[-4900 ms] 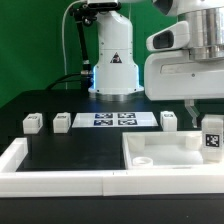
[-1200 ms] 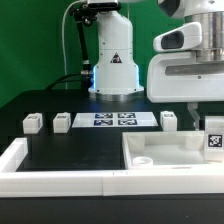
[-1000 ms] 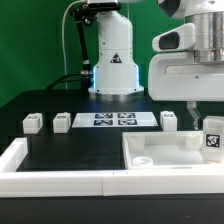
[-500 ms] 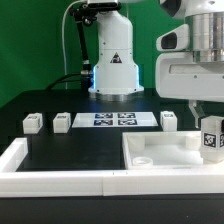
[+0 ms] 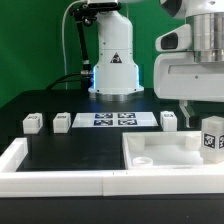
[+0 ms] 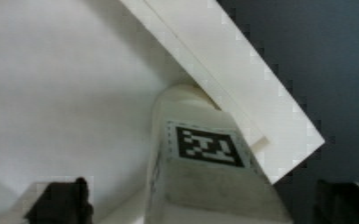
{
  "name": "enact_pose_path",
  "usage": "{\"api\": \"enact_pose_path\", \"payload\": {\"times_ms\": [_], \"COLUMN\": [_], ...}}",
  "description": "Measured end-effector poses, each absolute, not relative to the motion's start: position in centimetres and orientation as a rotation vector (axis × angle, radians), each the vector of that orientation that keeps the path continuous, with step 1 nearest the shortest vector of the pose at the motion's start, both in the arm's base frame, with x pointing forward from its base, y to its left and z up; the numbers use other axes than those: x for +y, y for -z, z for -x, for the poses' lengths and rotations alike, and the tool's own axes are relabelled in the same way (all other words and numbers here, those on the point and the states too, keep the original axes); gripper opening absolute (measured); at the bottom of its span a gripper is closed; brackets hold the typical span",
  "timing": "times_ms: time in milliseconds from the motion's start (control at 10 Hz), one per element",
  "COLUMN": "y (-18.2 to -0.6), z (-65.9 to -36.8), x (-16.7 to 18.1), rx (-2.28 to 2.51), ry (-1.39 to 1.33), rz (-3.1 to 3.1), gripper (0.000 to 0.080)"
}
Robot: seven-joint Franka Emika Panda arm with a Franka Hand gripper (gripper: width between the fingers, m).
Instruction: Assemble square table
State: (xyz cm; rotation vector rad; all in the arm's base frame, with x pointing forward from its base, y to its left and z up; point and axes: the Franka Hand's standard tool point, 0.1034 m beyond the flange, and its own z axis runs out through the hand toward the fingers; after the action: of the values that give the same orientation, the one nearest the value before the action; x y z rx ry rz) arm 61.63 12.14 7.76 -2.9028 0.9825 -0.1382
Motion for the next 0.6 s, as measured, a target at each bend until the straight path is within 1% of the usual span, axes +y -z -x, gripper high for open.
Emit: {"api": "enact_pose_path", "payload": {"times_ms": [100,600], "y": [-7.81,-7.91], "z": [-61.74,-61.77], "x": [12.12,12.12], "rx": [0.825,0.109], "ry": [0.154,0.175], "rz": [2.953,3.088], "gripper": [0.0642,0.0649]}}
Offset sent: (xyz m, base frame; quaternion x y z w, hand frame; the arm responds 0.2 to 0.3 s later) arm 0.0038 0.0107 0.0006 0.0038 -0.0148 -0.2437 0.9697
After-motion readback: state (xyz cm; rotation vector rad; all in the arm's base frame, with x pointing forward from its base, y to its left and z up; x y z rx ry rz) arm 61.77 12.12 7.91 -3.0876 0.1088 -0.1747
